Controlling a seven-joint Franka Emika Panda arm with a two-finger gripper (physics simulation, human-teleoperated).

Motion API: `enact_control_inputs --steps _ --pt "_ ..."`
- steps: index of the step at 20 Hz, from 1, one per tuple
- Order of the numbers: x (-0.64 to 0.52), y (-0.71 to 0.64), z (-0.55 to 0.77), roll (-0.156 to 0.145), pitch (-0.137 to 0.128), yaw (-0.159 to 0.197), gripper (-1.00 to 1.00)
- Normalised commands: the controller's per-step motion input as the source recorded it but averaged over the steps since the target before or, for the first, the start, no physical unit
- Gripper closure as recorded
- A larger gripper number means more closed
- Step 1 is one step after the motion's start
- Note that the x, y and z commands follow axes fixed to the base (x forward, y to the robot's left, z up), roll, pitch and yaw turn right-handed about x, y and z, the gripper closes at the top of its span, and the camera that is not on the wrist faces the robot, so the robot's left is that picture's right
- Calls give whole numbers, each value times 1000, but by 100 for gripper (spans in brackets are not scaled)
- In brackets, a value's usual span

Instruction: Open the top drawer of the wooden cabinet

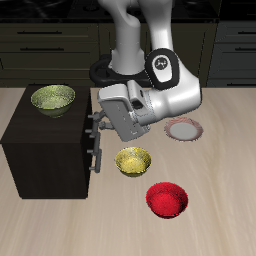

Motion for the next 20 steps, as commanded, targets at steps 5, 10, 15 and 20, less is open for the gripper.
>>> enact_control_inputs --steps 5,10,15,20 --pt "-25 57 21 12 -14 -12 100" --pt "5 47 39 29 -4 -24 100" --pt "-58 -89 -7 -86 -17 39 -100" --pt "-58 -154 -47 -40 -1 9 -100"
